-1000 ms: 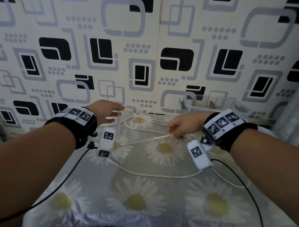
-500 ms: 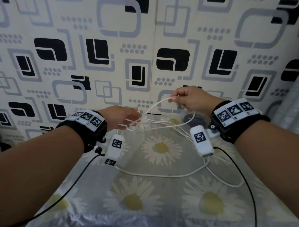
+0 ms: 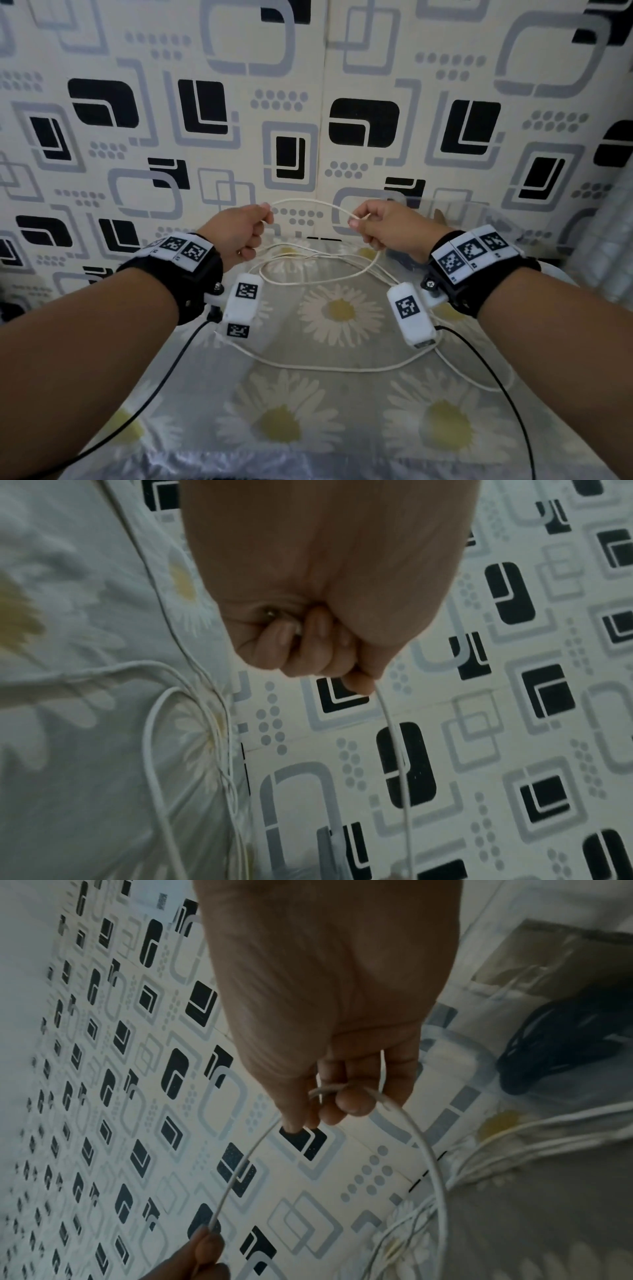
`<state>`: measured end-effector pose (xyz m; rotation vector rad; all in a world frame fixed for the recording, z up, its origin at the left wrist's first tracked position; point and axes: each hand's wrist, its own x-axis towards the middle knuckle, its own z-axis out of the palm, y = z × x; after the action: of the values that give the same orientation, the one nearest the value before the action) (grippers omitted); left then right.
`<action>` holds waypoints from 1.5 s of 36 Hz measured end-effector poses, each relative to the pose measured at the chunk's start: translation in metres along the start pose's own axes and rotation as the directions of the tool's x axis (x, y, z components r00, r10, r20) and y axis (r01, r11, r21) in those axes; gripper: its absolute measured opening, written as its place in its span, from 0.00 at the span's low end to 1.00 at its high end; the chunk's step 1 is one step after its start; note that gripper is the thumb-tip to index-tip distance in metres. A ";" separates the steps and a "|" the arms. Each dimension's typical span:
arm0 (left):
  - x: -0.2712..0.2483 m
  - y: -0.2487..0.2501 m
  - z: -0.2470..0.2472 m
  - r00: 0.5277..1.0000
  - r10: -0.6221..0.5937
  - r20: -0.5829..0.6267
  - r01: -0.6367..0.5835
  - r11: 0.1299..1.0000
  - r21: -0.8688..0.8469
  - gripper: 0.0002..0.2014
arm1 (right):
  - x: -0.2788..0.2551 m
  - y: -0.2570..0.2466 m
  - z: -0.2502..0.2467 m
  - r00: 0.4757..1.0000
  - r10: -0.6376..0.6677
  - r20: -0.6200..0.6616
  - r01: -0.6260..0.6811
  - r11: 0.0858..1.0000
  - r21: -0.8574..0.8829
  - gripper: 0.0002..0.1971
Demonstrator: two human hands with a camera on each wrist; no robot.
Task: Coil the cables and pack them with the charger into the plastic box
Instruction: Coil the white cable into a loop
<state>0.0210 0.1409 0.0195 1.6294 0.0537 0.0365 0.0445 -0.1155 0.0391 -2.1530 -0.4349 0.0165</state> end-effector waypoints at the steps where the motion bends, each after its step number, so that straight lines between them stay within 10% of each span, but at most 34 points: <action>1: 0.002 -0.001 -0.003 0.999 0.004 -0.035 -0.004 1.000 -0.018 0.15 | -0.001 0.002 0.001 1.000 0.005 0.016 -0.005 1.000 0.002 0.08; 16: 0.017 -0.017 -0.020 0.951 -0.081 -0.298 0.028 0.984 -0.177 0.15 | -0.001 0.021 0.013 0.972 0.115 0.204 -0.127 0.991 0.048 0.06; 20: 0.021 -0.023 -0.022 0.947 -0.119 -0.300 0.039 0.965 -0.260 0.15 | 0.005 0.026 0.022 0.997 -0.042 -0.058 0.046 0.997 0.069 0.08; 26: 0.034 -0.029 -0.011 0.963 -0.159 -0.218 0.049 0.899 -0.436 0.17 | 0.025 0.021 0.038 0.904 -0.199 -0.378 0.171 0.980 -0.106 0.02; 39: 0.071 -0.047 0.013 0.984 -0.092 -0.156 0.005 0.874 -0.486 0.10 | 0.047 0.020 0.053 0.985 -0.140 -0.096 0.108 0.954 -0.280 0.05; 54: 0.086 -0.066 0.038 0.989 0.149 -0.017 -0.143 0.908 -0.395 0.16 | 0.047 0.030 0.075 0.957 -0.253 0.143 0.280 0.935 -0.217 0.07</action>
<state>0.1077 0.1118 -0.0490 1.2245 -0.0828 0.1430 0.0850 -0.0576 -0.0219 -2.3136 -0.8300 -0.0696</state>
